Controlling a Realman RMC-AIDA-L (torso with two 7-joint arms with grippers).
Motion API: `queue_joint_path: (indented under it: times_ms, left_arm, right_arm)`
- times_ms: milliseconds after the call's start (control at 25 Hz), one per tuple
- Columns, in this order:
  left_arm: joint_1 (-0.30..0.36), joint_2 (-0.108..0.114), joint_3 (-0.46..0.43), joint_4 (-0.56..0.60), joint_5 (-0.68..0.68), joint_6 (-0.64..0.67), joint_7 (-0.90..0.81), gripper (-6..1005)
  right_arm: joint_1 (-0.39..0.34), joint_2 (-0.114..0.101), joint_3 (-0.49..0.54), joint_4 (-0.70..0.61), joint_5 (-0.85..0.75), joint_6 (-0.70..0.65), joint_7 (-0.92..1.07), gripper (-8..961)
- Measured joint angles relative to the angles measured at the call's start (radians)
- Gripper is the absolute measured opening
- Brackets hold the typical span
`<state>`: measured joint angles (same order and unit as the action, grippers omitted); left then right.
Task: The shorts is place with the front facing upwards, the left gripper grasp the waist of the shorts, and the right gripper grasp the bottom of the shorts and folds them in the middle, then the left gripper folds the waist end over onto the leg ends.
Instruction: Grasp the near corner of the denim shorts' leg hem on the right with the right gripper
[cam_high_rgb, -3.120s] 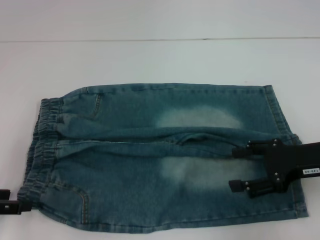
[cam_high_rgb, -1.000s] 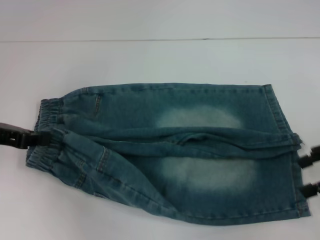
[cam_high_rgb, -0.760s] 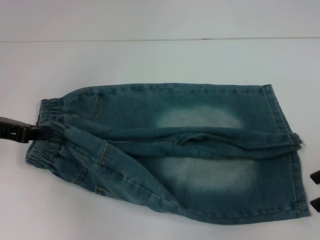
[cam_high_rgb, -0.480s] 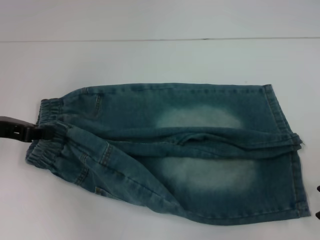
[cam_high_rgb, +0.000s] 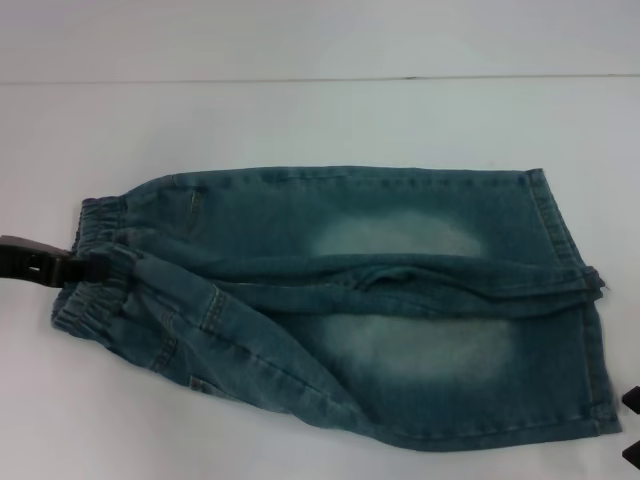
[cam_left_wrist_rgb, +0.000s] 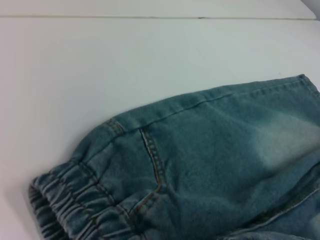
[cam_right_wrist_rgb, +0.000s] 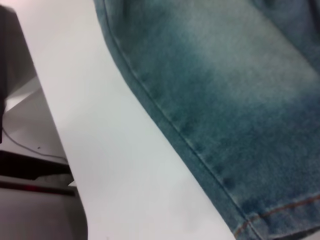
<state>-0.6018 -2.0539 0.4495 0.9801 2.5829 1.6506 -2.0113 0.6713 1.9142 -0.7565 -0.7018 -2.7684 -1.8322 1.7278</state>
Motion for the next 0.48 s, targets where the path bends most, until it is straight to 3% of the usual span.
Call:
queue_joint_path:
  times_ms: [480]
  left_arm:
    - [0.002, -0.003, 0.000, 0.000, -0.006, 0.006, -0.003, 33]
  right_arm:
    - [0.028, 0.014, -0.019, 0.040, -0.001, 0.039, 0.001, 913]
